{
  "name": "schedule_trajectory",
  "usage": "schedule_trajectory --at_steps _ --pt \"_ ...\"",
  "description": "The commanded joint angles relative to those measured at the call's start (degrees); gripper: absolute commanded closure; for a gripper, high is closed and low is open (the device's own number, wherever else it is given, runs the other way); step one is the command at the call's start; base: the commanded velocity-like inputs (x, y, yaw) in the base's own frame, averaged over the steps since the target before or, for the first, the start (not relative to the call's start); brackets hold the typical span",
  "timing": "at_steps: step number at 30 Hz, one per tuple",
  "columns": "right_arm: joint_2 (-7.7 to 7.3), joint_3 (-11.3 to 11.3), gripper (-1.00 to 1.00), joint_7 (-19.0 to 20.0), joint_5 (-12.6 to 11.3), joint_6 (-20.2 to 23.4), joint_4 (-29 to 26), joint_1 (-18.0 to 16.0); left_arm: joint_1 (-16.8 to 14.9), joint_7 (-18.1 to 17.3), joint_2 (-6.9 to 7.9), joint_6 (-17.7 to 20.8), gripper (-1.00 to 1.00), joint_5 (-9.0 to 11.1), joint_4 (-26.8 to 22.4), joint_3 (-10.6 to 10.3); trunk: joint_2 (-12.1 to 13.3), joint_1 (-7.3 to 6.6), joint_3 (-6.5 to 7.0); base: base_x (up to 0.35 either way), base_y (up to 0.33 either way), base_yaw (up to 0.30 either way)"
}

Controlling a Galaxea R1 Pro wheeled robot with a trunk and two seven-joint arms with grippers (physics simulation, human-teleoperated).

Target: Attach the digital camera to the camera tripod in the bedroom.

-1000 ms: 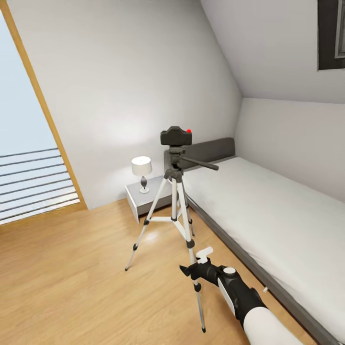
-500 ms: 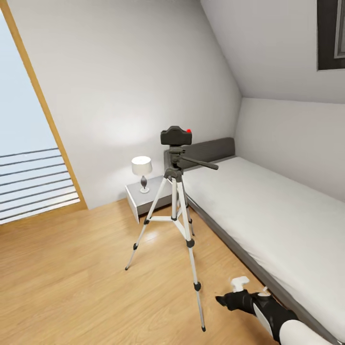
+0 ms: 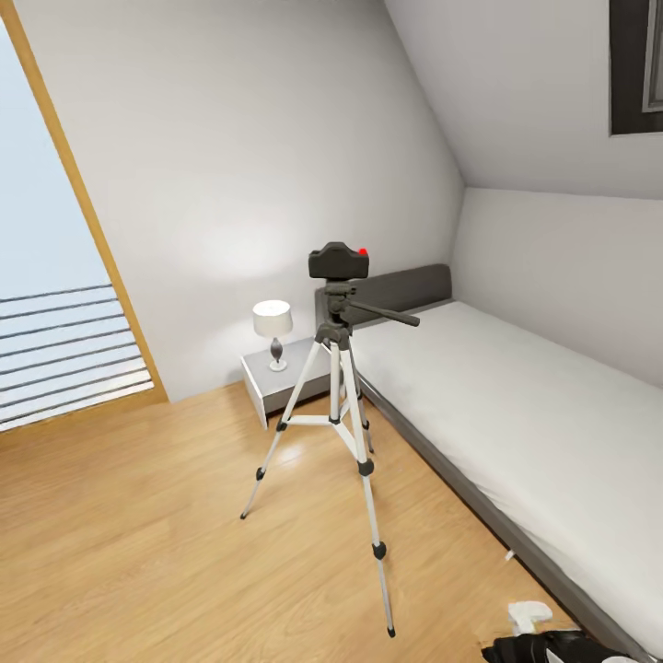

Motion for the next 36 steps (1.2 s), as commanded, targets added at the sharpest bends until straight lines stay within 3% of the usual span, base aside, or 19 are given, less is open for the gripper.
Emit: schedule_trajectory --at_steps 1,10,16,36 --pt "-0.11 -0.5 -1.0 -0.4 0.5 0.1 0.2 0.7 0.0 0.2 -0.14 0.2 -1.0 0.5 0.0 -0.5 -0.1 0.03 -0.1 0.0 0.0 0.0" --pt "0.21 -0.6 -1.0 -2.5 0.5 -0.2 0.6 9.6 0.0 0.2 -0.62 0.2 -1.0 0.6 0.1 -0.5 -0.1 0.03 -0.1 0.0 0.0 0.0" --pt "0.35 -0.6 -1.0 -2.7 0.6 -2.3 0.7 13.6 0.0 0.2 -0.67 0.2 -1.0 0.6 0.1 -0.4 -0.1 0.03 -0.1 0.0 0.0 0.0" --pt "0.55 -0.6 -1.0 -2.8 0.7 -5.4 0.7 15.6 0.3 0.2 -0.69 0.2 -1.0 0.6 0.2 -0.5 -0.1 0.03 -0.1 0.0 0.0 0.0"
